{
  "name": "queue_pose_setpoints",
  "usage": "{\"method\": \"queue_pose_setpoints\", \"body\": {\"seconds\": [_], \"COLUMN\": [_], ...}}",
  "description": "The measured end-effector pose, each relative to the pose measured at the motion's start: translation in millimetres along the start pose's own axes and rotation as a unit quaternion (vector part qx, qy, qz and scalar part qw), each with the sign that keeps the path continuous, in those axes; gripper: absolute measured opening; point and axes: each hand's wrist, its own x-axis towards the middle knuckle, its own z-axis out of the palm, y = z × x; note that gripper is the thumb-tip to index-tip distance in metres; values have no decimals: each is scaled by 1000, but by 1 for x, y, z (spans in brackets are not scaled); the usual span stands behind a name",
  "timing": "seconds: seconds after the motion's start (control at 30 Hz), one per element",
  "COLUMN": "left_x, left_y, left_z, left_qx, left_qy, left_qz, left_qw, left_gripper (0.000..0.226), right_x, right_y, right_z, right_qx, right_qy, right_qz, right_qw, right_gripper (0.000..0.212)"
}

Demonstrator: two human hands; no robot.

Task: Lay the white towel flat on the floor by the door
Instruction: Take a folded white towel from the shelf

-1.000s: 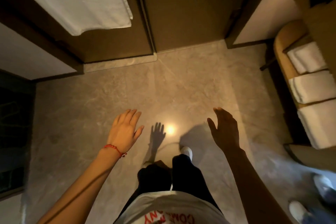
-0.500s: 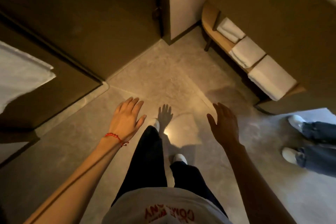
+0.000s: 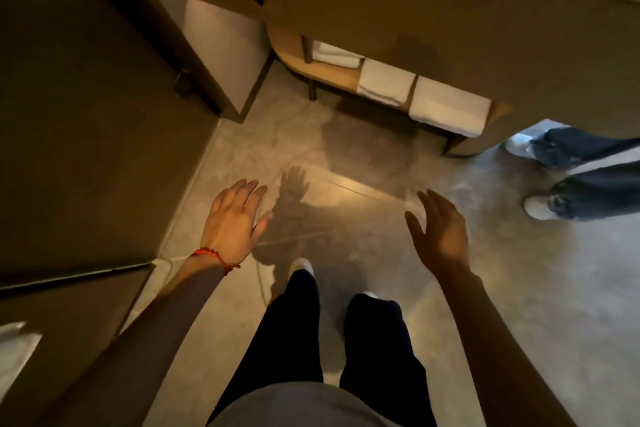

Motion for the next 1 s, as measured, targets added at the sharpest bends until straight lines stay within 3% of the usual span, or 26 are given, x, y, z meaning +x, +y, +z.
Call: {"method": "queue_pose_setpoints", "body": {"seconds": [0.37,0.7,0.83,1.0], "left_x": [135,295,359,442], "left_y": [33,47,44,38], "left_z": [36,168,216,261], "left_qx": [-8,-33,-58,-90], "left_qy": [21,78,115,165], "left_qz": [65,89,78,88], "left_qw": [998,992,989,978], "left_gripper": [55,53,53,50], "right_x": [84,225,274,341], "right_y": [45,118,138,157], "right_z": [41,144,188,238], "right_qx": [24,30,39,87], "right_qy": [60,46,119,131], "right_qz": [4,42,5,18], "right_qw": [998,998,992,987], "right_gripper": [44,48,46,46]}}
